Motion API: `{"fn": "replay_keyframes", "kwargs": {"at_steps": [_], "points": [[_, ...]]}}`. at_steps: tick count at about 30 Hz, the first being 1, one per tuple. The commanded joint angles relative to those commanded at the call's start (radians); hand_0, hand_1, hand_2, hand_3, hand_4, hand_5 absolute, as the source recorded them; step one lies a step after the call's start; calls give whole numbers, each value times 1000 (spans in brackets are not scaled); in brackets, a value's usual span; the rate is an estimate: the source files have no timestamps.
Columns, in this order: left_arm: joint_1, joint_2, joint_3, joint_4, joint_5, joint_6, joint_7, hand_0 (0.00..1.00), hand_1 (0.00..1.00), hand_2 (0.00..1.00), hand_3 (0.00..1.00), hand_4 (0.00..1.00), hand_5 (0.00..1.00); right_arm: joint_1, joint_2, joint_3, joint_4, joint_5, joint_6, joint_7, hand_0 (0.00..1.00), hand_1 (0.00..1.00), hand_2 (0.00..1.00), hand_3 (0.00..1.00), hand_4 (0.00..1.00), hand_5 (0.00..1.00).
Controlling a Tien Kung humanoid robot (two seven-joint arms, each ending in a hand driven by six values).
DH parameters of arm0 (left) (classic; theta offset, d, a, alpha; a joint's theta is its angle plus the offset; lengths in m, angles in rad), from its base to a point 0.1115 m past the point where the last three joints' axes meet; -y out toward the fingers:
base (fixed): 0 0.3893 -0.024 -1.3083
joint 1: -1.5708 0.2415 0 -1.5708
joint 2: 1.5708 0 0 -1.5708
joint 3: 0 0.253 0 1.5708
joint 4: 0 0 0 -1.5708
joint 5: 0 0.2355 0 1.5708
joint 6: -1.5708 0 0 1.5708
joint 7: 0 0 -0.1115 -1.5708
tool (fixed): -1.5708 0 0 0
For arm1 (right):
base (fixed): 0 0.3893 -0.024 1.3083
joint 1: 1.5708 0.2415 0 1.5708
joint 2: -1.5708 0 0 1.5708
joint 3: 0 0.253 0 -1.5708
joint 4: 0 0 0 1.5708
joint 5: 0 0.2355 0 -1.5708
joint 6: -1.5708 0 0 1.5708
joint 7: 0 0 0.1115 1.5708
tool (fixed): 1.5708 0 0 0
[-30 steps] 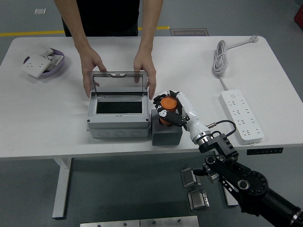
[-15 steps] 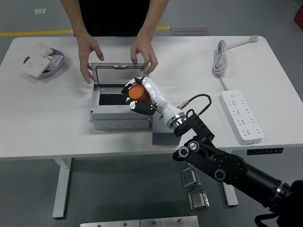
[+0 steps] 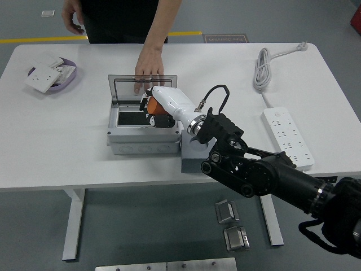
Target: Pick up the cylinder from the cube,place it in the box,flap close box
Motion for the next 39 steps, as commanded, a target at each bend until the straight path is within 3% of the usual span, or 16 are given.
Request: {"fn": "replay_keyframes", "kwargs": {"at_steps": [6, 7, 12, 13, 17, 18, 19, 24, 25, 30, 31, 36, 37, 39], "points": [[-4, 4, -3, 0, 8, -2, 2, 589, 633, 551, 554, 627, 310, 29, 0, -43, -23, 37, 2, 2, 314, 447, 425, 335, 2, 2], [-5, 5, -4, 0, 9, -3, 2, 589, 633, 551, 554, 628, 312, 33, 0, -48, -25, 46, 2, 6, 380, 472, 444, 413, 2, 2], [-5, 8, -9, 0, 16, -3, 3, 589, 633, 551, 554, 628, 312, 49, 0, -70, -35, 112, -5, 39, 380, 472, 444, 413, 2, 2], [-5, 9, -10, 0, 18, -4, 4, 589, 633, 550, 553, 628, 312, 52, 0, -74, -37, 131, -7, 49, 404, 492, 486, 492, 2, 2], [-7, 11, -12, 0, 21, -5, 4, 589, 633, 550, 553, 628, 312, 64, 0, -89, -46, 191, -14, 84, 404, 492, 486, 492, 2, 2], [-7, 11, -11, 0, 21, -5, 4, 589, 633, 550, 553, 628, 312, 67, 0, -92, -48, 201, -12, 90, 404, 492, 486, 492, 2, 2], [-7, 11, -11, 0, 21, -5, 4, 589, 634, 550, 554, 628, 312, 68, 0, -94, -49, 208, -10, 94, 493, 542, 524, 550, 2, 2], [-9, 14, -13, 0, 25, -6, 4, 589, 634, 550, 554, 628, 312, 78, 0, -96, -61, 224, 26, 106, 493, 542, 524, 550, 2, 2], [-10, 14, -13, 0, 25, -6, 4, 589, 633, 549, 553, 628, 312, 79, 0, -96, -64, 224, 31, 108, 588, 567, 539, 570, 2, 2], [-13, 13, -7, 0, 21, -7, 2, 589, 633, 549, 553, 628, 312, 81, 0, -106, -91, 225, 41, 110, 588, 567, 539, 570, 2, 2], [-13, 13, -6, 0, 20, -7, 2, 589, 633, 549, 553, 627, 312, 81, 0, -107, -95, 224, 41, 110, 779, 704, 665, 681, 380, 136], [-13, 14, -4, 0, 19, -7, 0, 589, 633, 549, 553, 627, 312, 84, 0, -117, -116, 206, 44, 104, 779, 704, 665, 681, 380, 136], [-13, 15, -2, 0, 18, -7, 0, 589, 633, 549, 553, 627, 311, 86, 0, -121, -121, 203, 46, 103, 817, 730, 712, 715, 602, 163], [-15, 15, 1, 0, 16, -8, -2, 589, 633, 549, 553, 627, 311, 87, 0, -125, -126, 201, 46, 103, 817, 730, 712, 715, 602, 163]]}}
